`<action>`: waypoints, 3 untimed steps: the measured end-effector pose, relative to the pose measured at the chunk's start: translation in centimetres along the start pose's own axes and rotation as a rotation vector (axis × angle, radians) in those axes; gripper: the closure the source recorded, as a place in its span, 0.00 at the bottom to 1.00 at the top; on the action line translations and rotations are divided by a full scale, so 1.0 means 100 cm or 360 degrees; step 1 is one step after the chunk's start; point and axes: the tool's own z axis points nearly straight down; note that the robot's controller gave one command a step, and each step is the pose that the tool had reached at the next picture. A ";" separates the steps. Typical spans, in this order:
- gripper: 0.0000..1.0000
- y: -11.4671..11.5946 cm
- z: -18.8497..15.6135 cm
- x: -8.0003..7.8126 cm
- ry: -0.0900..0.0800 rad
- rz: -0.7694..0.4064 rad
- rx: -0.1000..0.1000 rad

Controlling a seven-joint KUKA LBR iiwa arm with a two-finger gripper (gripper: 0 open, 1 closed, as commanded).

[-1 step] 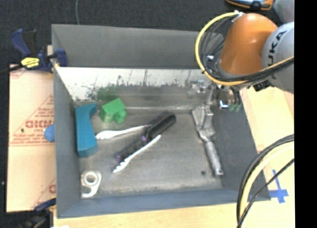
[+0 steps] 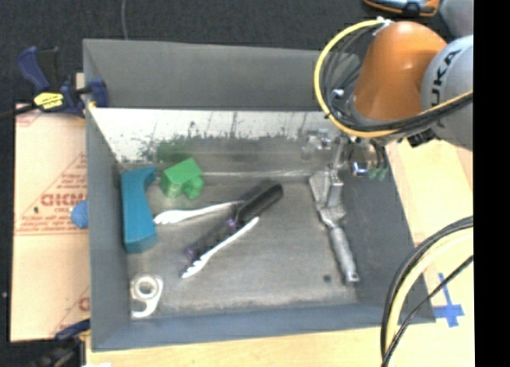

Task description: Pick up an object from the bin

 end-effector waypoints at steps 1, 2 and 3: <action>0.00 0.037 0.052 0.005 0.0000 0.0108 -0.0003; 0.00 0.036 0.080 0.014 -0.0013 0.0100 0.0002; 0.00 0.037 0.111 0.009 -0.0013 0.0184 -0.0003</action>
Offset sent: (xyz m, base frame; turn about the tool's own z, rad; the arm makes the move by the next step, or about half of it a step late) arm -0.0142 0.0367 -0.0795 0.0616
